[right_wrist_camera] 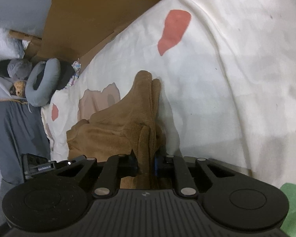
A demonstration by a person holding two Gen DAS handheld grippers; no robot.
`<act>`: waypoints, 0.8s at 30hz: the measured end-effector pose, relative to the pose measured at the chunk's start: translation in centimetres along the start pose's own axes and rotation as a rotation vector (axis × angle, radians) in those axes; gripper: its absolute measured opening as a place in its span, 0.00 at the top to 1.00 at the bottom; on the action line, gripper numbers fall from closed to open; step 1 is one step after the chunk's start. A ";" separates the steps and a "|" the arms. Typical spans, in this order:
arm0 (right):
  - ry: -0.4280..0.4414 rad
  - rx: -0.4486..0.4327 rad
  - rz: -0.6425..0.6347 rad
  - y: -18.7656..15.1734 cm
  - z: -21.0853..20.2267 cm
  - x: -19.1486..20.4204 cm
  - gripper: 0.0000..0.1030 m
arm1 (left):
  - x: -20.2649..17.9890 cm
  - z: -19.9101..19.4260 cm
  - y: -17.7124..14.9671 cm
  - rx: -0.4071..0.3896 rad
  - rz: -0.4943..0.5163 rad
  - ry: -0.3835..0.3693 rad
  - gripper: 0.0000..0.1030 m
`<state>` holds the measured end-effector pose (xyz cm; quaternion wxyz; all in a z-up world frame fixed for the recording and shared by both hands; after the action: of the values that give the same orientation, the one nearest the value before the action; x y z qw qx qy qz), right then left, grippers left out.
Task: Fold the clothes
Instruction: 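Lift the pinched shirt end with both grippers above the duvet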
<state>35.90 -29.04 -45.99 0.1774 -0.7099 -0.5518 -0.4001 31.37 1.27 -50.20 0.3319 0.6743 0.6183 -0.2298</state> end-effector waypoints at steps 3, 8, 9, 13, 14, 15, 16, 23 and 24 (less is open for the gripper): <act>-0.053 0.001 -0.046 0.0 0.0 0.9 0.87 | -0.5 0.2 0.0 -0.003 0.014 0.024 0.91; -0.143 -0.001 -0.108 -0.3 0.5 1.9 0.87 | -1.0 0.3 0.0 -0.012 0.029 0.067 0.92; -0.157 -0.003 -0.118 -0.3 0.6 2.0 0.87 | -1.0 0.3 -0.1 -0.016 0.035 0.075 0.92; -0.200 -0.017 -0.155 -0.5 0.7 2.7 0.88 | -1.8 0.2 -0.3 -0.031 0.056 0.113 0.92; -0.210 -0.021 -0.166 -0.6 0.6 2.9 0.88 | -2.1 0.2 -0.3 -0.036 0.065 0.123 0.92; -0.220 -0.024 -0.182 -0.6 0.4 3.2 0.88 | -2.5 0.0 -0.4 -0.040 0.078 0.134 0.93; -0.230 -0.027 -0.199 -0.7 0.3 3.6 0.88 | -2.9 -0.2 -0.4 -0.045 0.092 0.145 0.93; -0.263 -0.069 -0.259 -1.1 -1.2 5.8 0.88 | -5.4 -1.8 -1.1 -0.096 0.172 0.178 0.93; -0.267 -0.075 -0.266 -1.2 -1.5 6.0 0.88 | -5.7 -1.9 -1.2 -0.101 0.184 0.183 0.93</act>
<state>34.69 -25.80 -40.71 0.0214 -0.6835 -0.6441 -0.3427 29.20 -1.23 -44.99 0.3271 0.7288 0.5924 -0.1045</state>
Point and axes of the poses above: each gripper's, at about its wrist camera, not at the fingertips, and z roughly the way its jaws point, x to its left, y to its top, the point moved 3 cm from there along z, roughly the way its jaws point, and after that the axes turned 4 degrees about y, right-handed, at the moved point
